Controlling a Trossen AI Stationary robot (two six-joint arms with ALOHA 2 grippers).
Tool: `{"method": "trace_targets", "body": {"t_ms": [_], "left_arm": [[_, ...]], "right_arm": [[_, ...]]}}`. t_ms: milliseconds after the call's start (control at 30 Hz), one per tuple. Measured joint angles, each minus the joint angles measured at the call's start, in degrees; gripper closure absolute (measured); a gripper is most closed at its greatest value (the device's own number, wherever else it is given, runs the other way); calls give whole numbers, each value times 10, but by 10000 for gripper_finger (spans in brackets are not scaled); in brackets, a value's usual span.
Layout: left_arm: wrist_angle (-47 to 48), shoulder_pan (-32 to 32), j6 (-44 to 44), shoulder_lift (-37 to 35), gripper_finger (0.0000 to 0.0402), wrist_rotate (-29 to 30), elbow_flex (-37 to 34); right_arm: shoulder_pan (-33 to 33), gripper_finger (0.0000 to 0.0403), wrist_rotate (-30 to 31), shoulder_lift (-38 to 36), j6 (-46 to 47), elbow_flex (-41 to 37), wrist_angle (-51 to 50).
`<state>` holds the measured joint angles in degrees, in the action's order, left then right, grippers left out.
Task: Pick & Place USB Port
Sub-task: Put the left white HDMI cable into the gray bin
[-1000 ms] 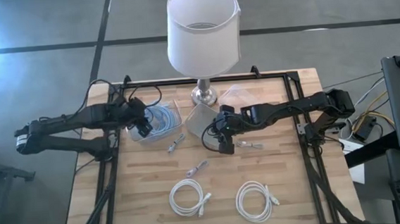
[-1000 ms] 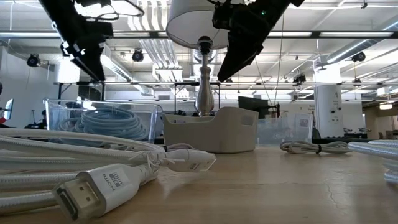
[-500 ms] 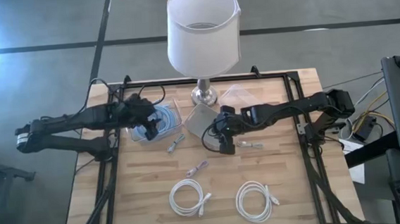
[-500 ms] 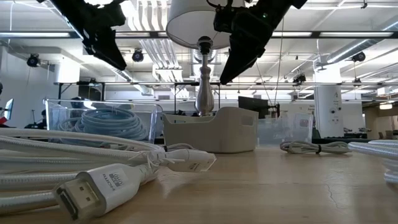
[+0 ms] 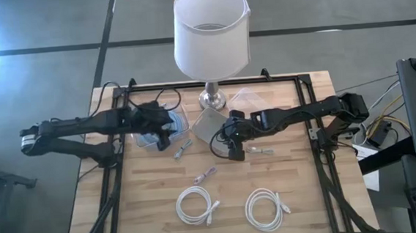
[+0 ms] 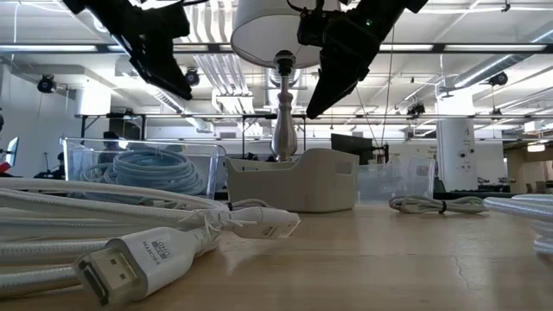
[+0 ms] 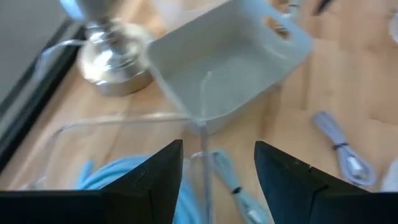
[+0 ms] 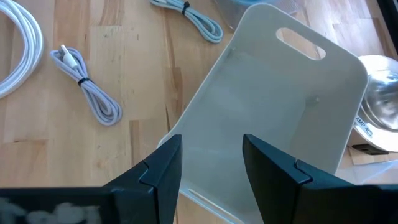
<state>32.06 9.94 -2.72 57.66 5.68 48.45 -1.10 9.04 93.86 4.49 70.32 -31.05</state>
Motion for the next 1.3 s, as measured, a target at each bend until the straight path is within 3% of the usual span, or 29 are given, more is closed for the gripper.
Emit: {"method": "trace_targets", "body": {"t_ms": [433,700,1300], "left_arm": [[-64,-43,10,96,200,-123,0],[-82,-91,-4,139,200,-126,0],[-113,-202,-148,210,200,-126,0]], "right_arm": [[0,236,0,0,0,-1,0],[0,236,0,0,0,-1,0],[0,236,0,0,-1,-1,0]]}}
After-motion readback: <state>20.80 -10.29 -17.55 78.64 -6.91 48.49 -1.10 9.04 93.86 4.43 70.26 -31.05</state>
